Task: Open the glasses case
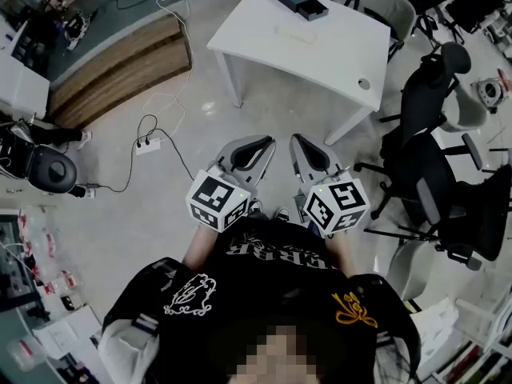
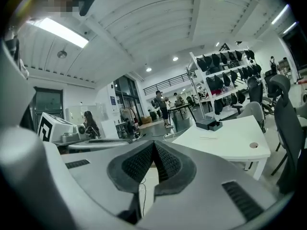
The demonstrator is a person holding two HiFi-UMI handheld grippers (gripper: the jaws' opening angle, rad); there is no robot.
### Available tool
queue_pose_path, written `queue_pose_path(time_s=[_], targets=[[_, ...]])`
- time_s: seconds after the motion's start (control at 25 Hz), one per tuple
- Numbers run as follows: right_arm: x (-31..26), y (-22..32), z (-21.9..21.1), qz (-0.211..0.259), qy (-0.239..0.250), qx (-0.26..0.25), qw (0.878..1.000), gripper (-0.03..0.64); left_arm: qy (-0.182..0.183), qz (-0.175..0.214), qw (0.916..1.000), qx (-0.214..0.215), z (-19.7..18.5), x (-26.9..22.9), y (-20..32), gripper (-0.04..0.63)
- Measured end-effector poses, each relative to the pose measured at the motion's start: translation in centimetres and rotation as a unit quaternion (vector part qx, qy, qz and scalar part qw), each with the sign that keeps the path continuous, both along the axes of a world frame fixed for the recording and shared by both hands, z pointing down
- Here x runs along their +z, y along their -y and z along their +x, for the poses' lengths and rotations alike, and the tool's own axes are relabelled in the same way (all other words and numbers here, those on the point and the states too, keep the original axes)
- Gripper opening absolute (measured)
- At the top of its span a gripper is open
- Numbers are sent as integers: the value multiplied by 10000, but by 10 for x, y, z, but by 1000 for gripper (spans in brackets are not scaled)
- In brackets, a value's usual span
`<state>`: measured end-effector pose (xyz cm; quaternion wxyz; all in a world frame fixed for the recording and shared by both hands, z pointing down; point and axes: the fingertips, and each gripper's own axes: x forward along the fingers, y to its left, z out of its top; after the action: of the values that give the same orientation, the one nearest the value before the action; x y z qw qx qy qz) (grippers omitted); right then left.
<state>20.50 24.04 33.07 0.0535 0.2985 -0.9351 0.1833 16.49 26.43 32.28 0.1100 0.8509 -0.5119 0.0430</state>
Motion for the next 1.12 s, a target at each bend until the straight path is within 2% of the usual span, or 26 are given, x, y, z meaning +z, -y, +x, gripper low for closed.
queue_pose_path(time_s=[0.28, 0.6, 0.84, 1.12], targets=[[5, 0, -3, -48, -32, 68, 10000, 14, -1, -13, 10000, -8, -10, 3, -3, 35], [12, -8, -32, -79, -30, -6, 10000, 14, 62, 3, 10000, 76, -34, 8, -6, 35], [26, -12, -46, -210, 22, 186, 9996, 14, 135, -83, 9996, 226, -51, 21, -11, 35], [44, -9, -49, -423, -184, 333, 9984, 14, -27, -225, 9993, 301, -64, 37, -5, 35]])
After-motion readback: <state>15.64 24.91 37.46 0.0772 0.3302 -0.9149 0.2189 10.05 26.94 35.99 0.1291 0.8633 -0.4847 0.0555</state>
